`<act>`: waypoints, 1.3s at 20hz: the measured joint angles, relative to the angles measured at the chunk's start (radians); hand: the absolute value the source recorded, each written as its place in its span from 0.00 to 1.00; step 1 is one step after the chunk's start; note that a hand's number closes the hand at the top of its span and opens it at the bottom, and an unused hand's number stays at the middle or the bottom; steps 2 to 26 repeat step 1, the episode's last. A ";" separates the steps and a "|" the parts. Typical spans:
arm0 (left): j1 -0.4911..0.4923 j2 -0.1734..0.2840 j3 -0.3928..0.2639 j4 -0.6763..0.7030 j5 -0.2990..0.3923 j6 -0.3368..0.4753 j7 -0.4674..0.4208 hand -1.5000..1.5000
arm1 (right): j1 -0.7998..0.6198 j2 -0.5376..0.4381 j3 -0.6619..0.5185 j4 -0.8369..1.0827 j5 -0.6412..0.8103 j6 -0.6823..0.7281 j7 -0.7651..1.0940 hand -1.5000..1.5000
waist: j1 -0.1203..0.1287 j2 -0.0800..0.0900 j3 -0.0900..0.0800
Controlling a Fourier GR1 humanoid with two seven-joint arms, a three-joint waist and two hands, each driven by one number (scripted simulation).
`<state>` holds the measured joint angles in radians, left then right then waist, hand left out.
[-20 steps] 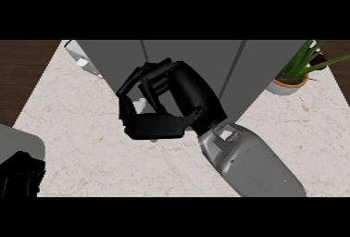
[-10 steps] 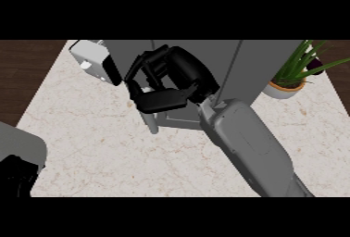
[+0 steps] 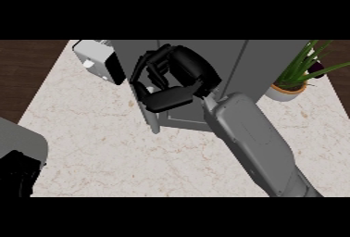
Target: Pick up the bottled water, place it into the cabinet and close the cabinet
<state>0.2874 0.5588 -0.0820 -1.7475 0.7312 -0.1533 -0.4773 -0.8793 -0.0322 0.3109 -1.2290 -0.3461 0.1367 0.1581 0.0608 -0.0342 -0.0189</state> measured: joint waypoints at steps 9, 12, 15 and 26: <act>-0.004 0.000 -0.001 -0.004 -0.002 0.003 0.003 1.00 | 0.000 -0.001 0.001 0.005 0.004 0.004 -0.012 1.00 | 0.001 -0.001 0.000; -0.004 0.000 -0.001 -0.004 -0.002 0.003 0.003 1.00 | 0.000 -0.001 0.001 0.005 0.004 0.004 -0.012 1.00 | 0.001 -0.001 0.000; -0.004 0.000 -0.001 -0.004 -0.002 0.003 0.003 1.00 | 0.000 -0.001 0.001 0.005 0.004 0.004 -0.012 1.00 | 0.001 -0.001 0.000; -0.004 0.000 -0.001 -0.004 -0.002 0.003 0.003 1.00 | 0.000 -0.001 0.001 0.005 0.004 0.004 -0.012 1.00 | 0.001 -0.001 0.000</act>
